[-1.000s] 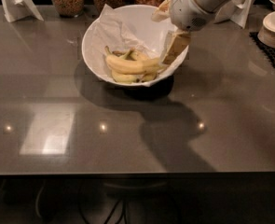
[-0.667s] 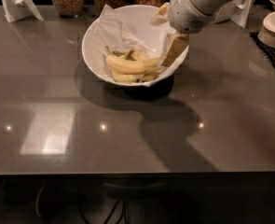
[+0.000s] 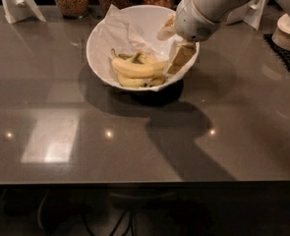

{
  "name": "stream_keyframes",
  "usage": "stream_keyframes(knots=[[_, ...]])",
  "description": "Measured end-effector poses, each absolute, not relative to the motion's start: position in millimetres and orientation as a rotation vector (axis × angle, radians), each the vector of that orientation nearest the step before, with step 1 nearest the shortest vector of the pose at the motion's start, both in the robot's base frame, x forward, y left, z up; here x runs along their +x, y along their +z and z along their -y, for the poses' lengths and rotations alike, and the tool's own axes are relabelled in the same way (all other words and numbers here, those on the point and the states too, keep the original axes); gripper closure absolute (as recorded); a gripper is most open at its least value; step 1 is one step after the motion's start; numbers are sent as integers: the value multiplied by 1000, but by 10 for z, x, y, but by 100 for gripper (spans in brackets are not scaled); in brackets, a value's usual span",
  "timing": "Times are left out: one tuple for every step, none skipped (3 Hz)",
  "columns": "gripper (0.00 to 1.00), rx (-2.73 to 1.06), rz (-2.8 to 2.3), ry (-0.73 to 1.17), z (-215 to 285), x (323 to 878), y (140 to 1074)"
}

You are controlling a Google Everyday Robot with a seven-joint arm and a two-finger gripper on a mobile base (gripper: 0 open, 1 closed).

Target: Pick banana from white bowl

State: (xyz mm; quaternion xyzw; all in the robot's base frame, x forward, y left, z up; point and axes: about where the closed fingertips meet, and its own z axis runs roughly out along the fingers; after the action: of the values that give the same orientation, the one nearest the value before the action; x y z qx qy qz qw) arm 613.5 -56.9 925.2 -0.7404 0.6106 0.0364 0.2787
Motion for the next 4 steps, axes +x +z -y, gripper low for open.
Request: stream_keyframes(knots=[[36, -1982, -1660, 119, 577, 6128, 9177], [43, -1972, -1673, 134, 577, 6156, 9118], [43, -1962, -1682, 147, 574, 6182, 9068], [43, -1947, -1689, 172, 550, 6236, 8963]])
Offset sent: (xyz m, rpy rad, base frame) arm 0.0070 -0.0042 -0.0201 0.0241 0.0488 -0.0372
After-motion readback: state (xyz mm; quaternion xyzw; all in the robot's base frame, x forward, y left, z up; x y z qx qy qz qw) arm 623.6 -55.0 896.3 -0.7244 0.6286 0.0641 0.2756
